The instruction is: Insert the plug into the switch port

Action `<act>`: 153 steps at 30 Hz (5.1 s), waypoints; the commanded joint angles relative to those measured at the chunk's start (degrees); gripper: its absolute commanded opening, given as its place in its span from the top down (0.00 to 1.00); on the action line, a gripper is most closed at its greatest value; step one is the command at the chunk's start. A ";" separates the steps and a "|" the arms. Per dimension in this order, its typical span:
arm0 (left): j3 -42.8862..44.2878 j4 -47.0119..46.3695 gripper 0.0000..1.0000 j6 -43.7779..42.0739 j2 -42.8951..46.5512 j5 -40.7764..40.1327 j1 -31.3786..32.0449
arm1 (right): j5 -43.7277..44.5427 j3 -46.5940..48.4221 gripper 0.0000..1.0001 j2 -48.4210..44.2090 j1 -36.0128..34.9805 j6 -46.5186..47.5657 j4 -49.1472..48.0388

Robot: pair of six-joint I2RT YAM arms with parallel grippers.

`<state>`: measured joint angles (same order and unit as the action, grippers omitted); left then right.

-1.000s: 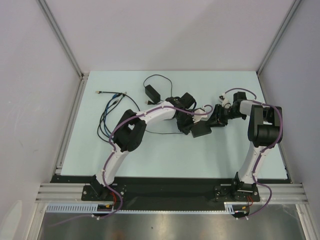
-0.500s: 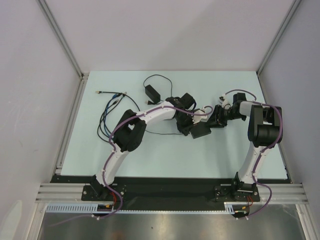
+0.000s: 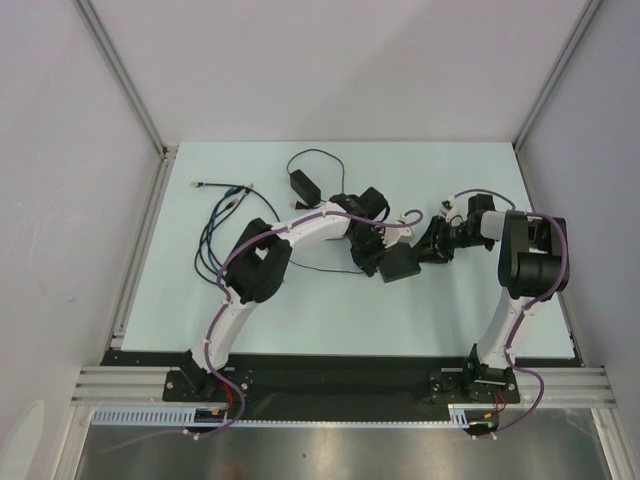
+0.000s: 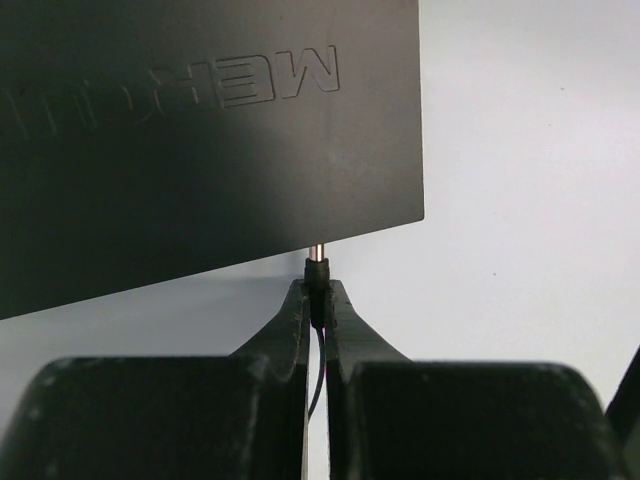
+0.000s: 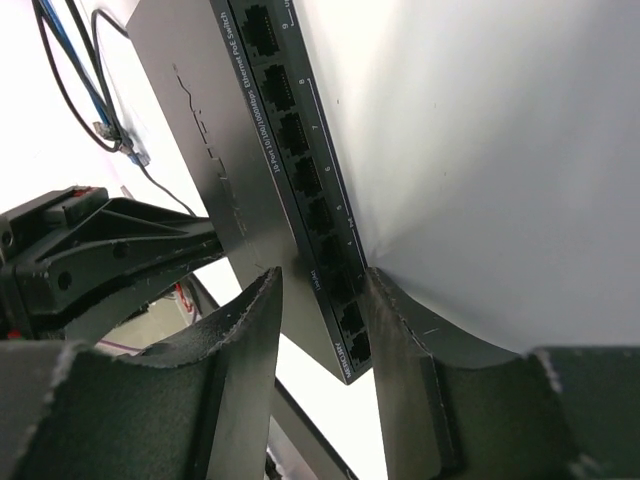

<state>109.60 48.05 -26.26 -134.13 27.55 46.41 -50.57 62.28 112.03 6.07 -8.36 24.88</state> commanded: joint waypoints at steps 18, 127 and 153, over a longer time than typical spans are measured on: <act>-4.83 3.72 1.00 -0.02 -1.23 0.49 0.52 | 1.52 -3.49 0.46 -2.07 0.61 -1.40 2.80; 2.80 -5.69 1.00 13.08 -2.19 3.12 1.49 | -1.11 -6.38 0.53 -2.08 -3.07 -2.71 0.52; 8.96 -21.41 1.00 19.67 -5.27 -3.90 1.22 | -5.95 -5.59 0.64 -0.85 -7.28 -5.00 -0.89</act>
<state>114.67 50.35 -7.46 -137.34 28.21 47.11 -50.37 58.08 109.89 4.97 -11.99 16.38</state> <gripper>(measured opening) 0.042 0.375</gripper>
